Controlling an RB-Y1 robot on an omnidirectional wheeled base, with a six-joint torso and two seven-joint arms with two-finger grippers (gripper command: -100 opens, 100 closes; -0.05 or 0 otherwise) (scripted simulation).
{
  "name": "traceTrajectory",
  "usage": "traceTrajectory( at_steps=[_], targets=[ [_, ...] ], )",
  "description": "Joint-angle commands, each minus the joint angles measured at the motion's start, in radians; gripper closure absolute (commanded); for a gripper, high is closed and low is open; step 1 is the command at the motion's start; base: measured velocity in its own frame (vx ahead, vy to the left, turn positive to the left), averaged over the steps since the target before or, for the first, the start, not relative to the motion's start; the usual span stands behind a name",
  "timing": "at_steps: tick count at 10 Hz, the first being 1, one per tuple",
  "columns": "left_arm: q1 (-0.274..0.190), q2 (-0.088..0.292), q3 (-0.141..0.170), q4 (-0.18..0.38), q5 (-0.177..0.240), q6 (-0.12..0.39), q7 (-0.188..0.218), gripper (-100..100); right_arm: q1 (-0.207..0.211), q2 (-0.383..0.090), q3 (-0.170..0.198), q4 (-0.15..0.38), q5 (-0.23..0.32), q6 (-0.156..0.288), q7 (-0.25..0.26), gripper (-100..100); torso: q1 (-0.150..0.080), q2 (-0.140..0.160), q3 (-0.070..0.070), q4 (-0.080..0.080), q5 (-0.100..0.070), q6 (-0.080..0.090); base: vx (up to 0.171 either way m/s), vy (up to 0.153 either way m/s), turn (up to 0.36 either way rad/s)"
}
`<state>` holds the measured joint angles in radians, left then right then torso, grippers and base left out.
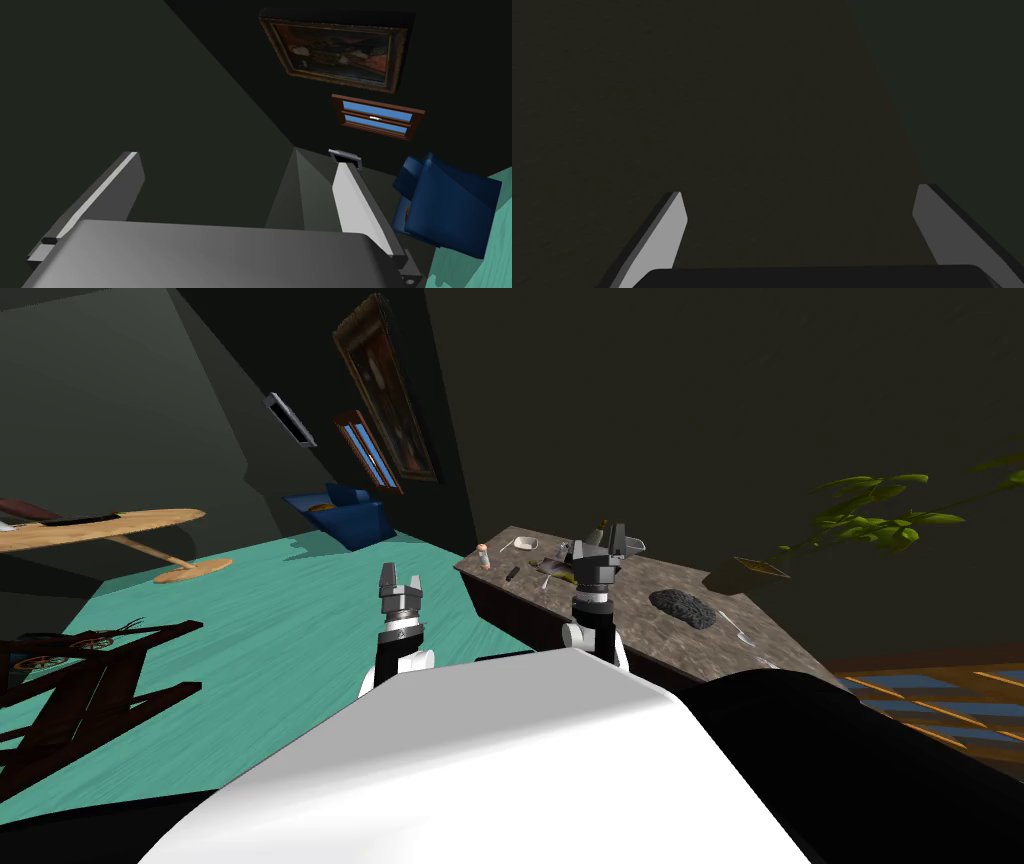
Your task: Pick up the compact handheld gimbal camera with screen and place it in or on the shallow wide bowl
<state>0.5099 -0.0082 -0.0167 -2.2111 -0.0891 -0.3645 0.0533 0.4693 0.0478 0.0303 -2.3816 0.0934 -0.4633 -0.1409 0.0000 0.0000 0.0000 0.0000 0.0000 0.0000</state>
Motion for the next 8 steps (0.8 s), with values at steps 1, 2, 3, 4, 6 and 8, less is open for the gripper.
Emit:
traceTrajectory(
  at_steps=[1,2,3,4,6,8],
  targets=[
    [0.000,0.000,0.000,0.000,0.000,0.000,0.000,0,0.010,-0.048,-0.002,-0.001,0.015,0.006,0.007,-100,0.000,0.000,0.000,0.000,0.000,0.000,-0.027,0.037,0.007],
    [0.000,0.000,0.000,0.000,0.000,0.000,0.000,0,0.021,-0.075,-0.005,-0.002,0.030,0.013,0.014,-100,0.002,0.001,0.001,0.000,0.000,0.000,-0.049,0.087,0.006],
    [0.000,0.000,0.000,0.000,0.000,0.000,0.000,0,0.035,-0.105,-0.008,-0.003,0.050,0.022,0.023,-100,0.005,0.003,0.002,0.001,0.001,0.000,-0.071,0.112,0.006],
    [0.000,0.000,0.000,0.000,0.000,0.000,0.000,0,0.053,-0.137,-0.011,-0.002,0.075,0.034,0.035,-100,0.007,0.004,0.003,0.001,0.001,0.000,-0.088,0.161,0.018],
    [0.000,0.000,0.000,0.000,0.000,0.000,0.000,0,0.099,-0.198,-0.021,0.002,0.135,0.064,0.064,-100,0.011,0.007,0.004,0.002,0.002,0.000,-0.112,0.189,0.029],
    [0.000,0.000,0.000,0.000,0.000,0.000,0.000,0,0.158,-0.249,-0.032,0.013,0.195,0.104,0.100,-100,0.014,0.008,0.004,0.002,0.003,0.000,-0.102,0.220,0.050]
  ],
)
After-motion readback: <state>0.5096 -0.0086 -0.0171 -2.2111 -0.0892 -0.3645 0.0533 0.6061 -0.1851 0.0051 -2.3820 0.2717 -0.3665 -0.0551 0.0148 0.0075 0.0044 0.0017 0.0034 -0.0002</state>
